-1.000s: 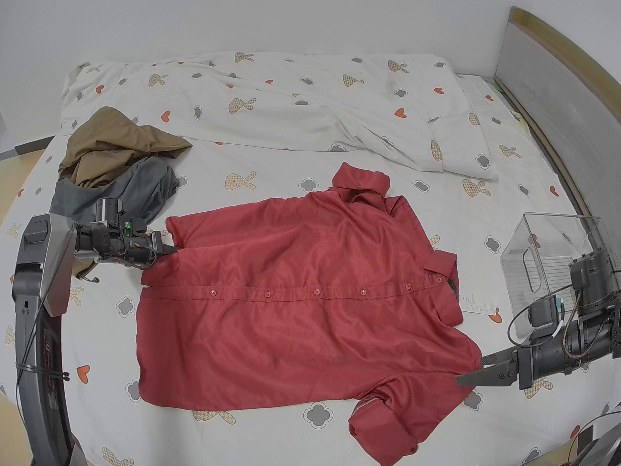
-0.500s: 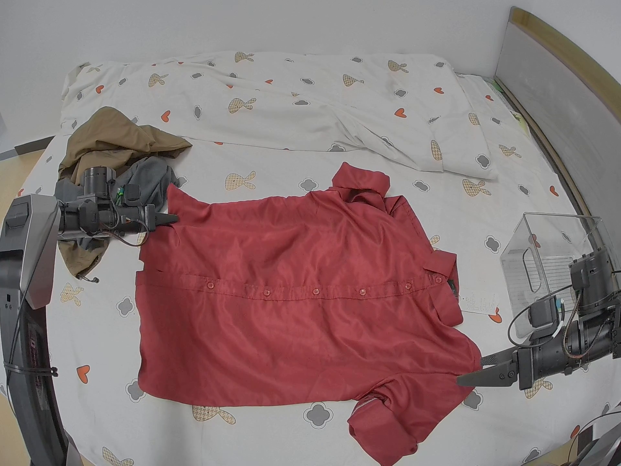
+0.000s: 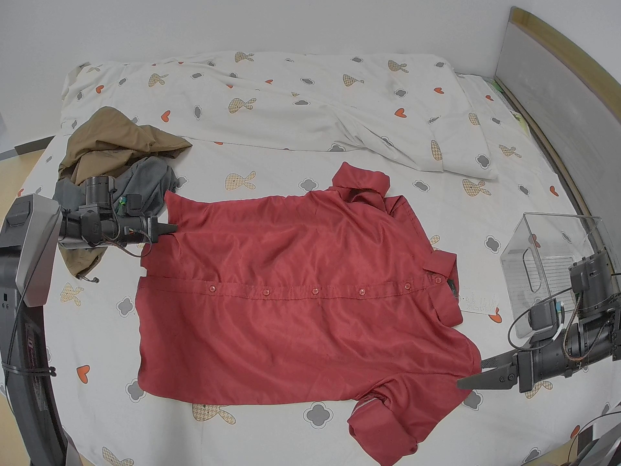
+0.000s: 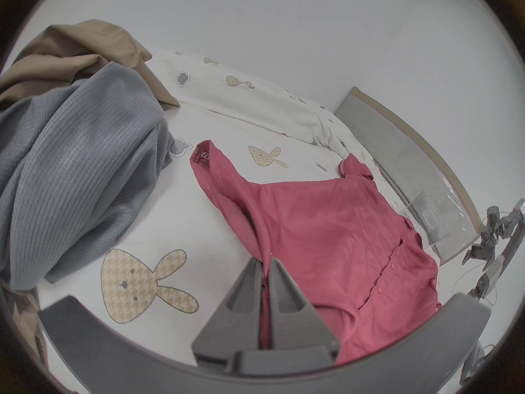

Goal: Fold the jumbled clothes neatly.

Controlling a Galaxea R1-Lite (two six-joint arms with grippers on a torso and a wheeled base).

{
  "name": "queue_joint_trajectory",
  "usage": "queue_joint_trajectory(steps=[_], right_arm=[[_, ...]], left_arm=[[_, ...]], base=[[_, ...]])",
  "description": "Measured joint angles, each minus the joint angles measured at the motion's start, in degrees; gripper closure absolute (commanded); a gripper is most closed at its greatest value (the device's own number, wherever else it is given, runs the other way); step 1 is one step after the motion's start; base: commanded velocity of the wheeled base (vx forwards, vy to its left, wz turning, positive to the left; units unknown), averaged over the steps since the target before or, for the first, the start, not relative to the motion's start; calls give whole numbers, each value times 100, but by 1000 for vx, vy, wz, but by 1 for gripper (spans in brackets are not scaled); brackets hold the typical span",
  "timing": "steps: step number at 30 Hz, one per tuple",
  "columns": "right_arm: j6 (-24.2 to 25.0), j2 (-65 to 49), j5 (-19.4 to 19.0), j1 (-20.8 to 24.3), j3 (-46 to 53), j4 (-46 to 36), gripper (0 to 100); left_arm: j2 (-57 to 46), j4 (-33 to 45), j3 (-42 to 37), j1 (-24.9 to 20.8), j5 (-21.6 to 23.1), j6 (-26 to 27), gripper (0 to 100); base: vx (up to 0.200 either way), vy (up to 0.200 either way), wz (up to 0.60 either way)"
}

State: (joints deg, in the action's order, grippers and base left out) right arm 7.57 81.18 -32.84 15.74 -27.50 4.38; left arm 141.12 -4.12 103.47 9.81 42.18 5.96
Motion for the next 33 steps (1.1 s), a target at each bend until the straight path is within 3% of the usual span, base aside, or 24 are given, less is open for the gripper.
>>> queue_joint_trajectory(steps=[8, 9, 17, 24, 29, 33], right_arm=[[-2, 0, 0, 5, 2, 0, 0], [-2, 0, 0, 5, 2, 0, 0], [0, -9, 0, 0, 2, 0, 0], [0, -30, 0, -1, 5, 0, 0], [-5, -43, 0, -4, 2, 0, 0], [-16, -63, 9, 11, 6, -4, 0]], left_arm=[[-16, -17, 39, 22, -33, -407, 100], [-13, -30, 39, 24, -88, -380, 0], [50, -80, 99, 33, -347, -240, 0], [1, -357, -33, 247, -906, 93, 0], [-421, -384, -679, 357, -947, 104, 0], [-1115, -379, -1635, 416, -827, 107, 0]], base=[[0, 0, 0], [0, 0, 0], [0, 0, 0], [0, 0, 0], [0, 0, 0], [0, 0, 0]])
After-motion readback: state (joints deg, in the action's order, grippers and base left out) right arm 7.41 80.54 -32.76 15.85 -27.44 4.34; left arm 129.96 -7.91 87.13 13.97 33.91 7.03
